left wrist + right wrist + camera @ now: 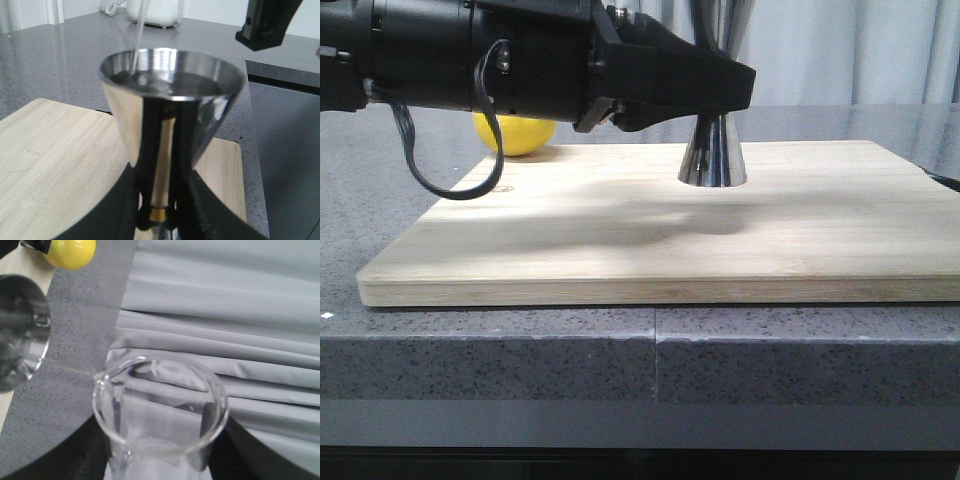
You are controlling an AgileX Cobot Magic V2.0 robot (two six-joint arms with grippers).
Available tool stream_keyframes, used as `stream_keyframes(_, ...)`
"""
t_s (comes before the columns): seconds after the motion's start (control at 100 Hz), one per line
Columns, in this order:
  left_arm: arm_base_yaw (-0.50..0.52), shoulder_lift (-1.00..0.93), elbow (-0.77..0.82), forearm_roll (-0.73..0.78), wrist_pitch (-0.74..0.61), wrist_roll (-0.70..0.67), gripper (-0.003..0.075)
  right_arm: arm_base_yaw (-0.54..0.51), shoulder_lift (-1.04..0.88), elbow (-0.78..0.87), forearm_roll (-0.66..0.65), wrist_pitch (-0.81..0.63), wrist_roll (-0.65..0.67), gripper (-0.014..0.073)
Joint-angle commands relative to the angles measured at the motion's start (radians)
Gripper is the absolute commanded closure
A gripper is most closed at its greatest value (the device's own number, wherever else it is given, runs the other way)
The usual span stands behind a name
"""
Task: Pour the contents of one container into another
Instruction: 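Tilt the beaker with the right gripper, pouring liquid into the jigger, then tilt the beaker upright and lower it onto the board with the right gripper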
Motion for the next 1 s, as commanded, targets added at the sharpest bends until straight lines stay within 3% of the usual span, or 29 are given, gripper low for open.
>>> stream_keyframes(0.0, -0.001, -0.056, -0.031, -0.056, -0.066, -0.008, 0.0682, 0.0, -0.029, -0.038, -0.006, 0.018, -0.001, 0.0291)
stream_keyframes(0.22, -0.001, -0.056, -0.031, -0.056, -0.066, -0.008, 0.0682, 0.0, -0.029, -0.037, 0.006, -0.001, 0.056, 0.0291)
stream_keyframes(0.38, -0.001, -0.056, -0.031, -0.056, -0.066, -0.008, 0.0682, 0.0, -0.029, -0.037, 0.012, -0.004, 0.189, 0.0291)
stream_keyframes(0.65, 0.0, -0.056, -0.031, -0.056, -0.066, -0.008, 0.0682, 0.0, -0.029, -0.037, 0.044, 0.076, 0.586, 0.0291)
stream_keyframes(0.83, 0.0, -0.056, -0.031, -0.056, -0.066, -0.008, 0.0682, -0.019, -0.023, -0.037, 0.048, 0.205, 0.747, 0.0292)
stream_keyframes(0.99, 0.0, -0.056, -0.031, -0.055, -0.066, -0.008, 0.0682, -0.089, -0.005, -0.037, 0.05, 0.209, 0.937, 0.0302)
